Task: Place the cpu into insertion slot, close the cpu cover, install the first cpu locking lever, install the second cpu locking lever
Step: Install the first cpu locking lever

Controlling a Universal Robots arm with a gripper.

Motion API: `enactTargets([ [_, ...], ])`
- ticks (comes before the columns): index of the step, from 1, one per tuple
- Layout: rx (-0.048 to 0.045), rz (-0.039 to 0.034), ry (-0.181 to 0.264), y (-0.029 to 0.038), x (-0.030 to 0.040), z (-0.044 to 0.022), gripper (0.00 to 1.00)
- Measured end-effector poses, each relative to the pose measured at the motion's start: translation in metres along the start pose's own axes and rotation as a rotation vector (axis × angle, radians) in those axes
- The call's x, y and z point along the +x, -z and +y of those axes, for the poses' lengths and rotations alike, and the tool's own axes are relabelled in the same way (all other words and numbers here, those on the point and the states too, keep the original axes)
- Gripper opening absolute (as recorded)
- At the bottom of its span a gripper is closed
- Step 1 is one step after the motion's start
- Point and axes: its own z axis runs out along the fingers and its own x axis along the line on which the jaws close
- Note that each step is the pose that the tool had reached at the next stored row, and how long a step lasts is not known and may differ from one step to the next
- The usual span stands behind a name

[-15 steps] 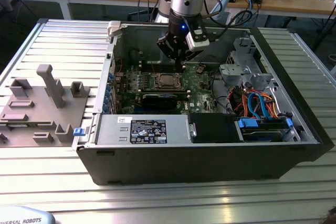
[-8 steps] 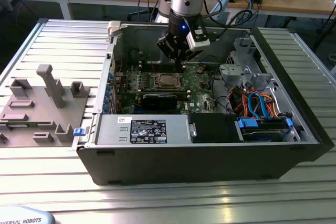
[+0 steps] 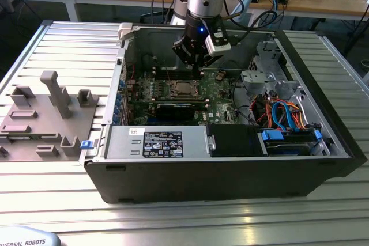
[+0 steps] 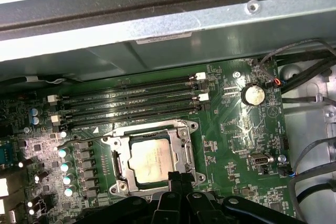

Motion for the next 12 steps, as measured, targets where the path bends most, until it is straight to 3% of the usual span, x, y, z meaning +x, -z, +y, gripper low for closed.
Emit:
enactTargets([
  [12, 0.0001, -0.0003, 0.015, 0.0000, 0.0000, 0.0000, 0.11],
])
